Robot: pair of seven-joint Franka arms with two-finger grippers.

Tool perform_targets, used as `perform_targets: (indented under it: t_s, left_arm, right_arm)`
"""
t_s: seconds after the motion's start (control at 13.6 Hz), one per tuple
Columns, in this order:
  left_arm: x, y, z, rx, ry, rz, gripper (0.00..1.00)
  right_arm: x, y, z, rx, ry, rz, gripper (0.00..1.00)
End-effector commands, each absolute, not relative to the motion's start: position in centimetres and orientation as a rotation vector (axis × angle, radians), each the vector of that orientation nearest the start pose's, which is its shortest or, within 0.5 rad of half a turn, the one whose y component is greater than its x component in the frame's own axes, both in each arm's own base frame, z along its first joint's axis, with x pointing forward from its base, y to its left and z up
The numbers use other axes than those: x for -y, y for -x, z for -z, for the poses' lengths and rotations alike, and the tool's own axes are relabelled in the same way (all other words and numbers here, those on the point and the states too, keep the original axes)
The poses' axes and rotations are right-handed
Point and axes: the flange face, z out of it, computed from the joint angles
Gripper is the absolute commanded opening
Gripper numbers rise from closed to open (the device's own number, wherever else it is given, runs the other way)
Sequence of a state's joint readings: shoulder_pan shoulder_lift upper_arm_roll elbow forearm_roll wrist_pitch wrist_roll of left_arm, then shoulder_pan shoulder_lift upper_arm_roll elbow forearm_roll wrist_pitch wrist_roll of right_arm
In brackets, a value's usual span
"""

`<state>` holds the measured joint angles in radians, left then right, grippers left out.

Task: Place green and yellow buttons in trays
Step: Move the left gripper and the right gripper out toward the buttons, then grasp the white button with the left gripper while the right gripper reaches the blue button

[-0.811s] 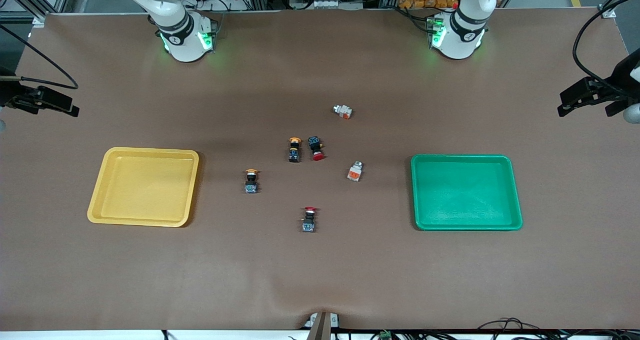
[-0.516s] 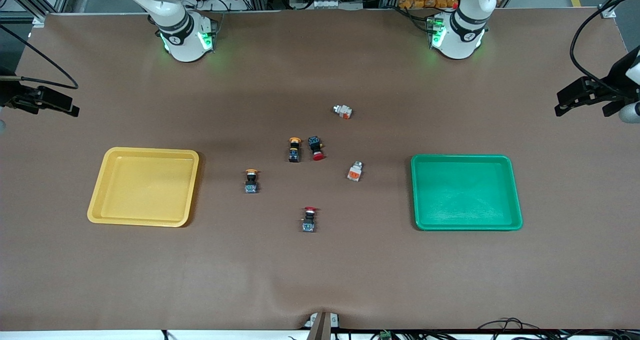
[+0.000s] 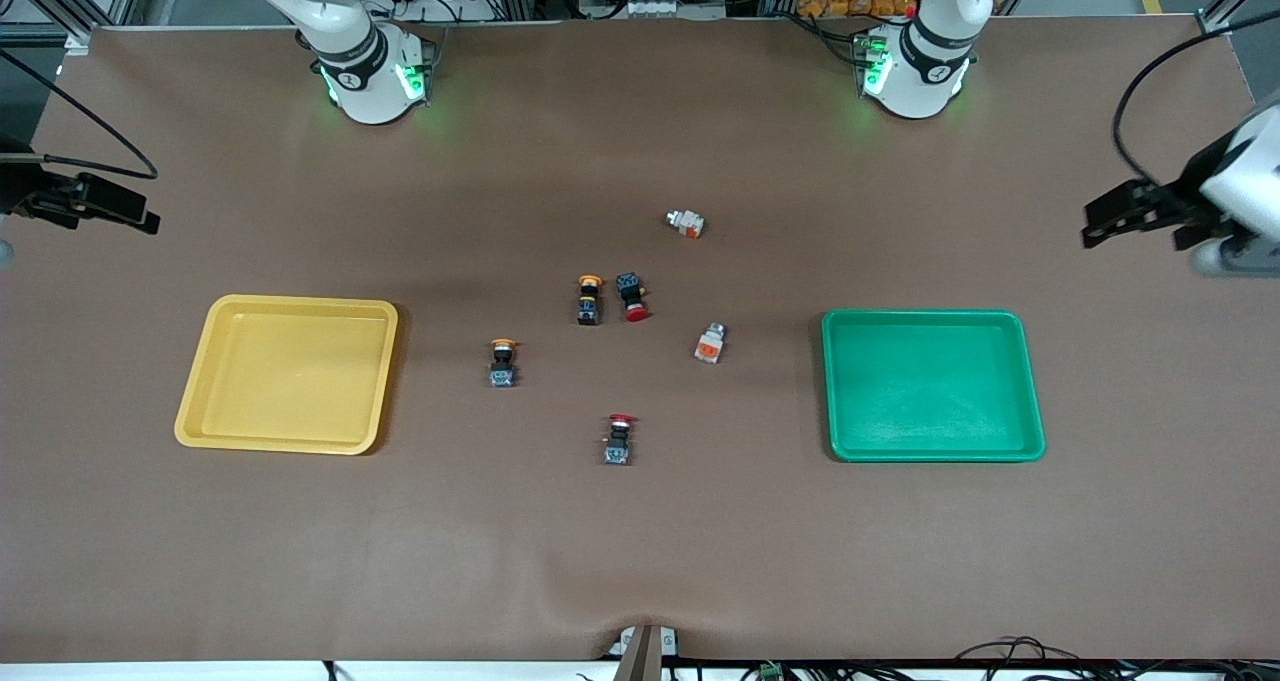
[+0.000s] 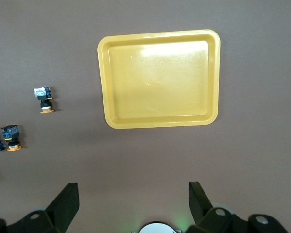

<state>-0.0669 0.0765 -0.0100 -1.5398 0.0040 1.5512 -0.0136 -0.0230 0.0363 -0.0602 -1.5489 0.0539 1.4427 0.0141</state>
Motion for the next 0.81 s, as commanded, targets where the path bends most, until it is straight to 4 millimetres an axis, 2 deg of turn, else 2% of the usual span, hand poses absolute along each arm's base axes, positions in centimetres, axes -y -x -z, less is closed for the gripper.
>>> perform_targets:
  t_s: [0.0, 0.15, 0.29, 0.44, 0.59, 0.74]
  left_arm:
    - [7.9, -58.3, -57.2, -0.161, 3.143, -0.156, 1.00]
    - [9.3, -59.4, -55.3, -0.191, 3.144, -0.162, 1.00]
    - [12.6, -60.4, -52.5, -0.238, 3.138, -0.167, 1.00]
    - [14.8, -61.4, -50.4, -0.253, 3.143, -0.141, 1.00]
    - [18.5, -61.6, -48.2, -0.219, 3.144, -0.131, 1.00]
    - [21.3, -62.0, -45.8, -0.237, 3.152, -0.116, 1.00]
  right_arm:
    - [1.6, -56.2, -58.9, -0.088, 3.069, -0.258, 1.00]
    - [-0.3, -57.0, -57.3, -0.038, 3.071, -0.302, 1.00]
    - [-1.8, -57.7, -55.3, 0.000, 3.070, -0.355, 1.00]
    - [-3.4, -58.5, -53.5, 0.039, 3.071, -0.399, 1.00]
    - [-5.7, -59.9, -50.5, 0.078, 3.072, -0.451, 1.00]
    - [-5.9, -60.3, -50.1, 0.060, 3.019, -0.456, 1.00]
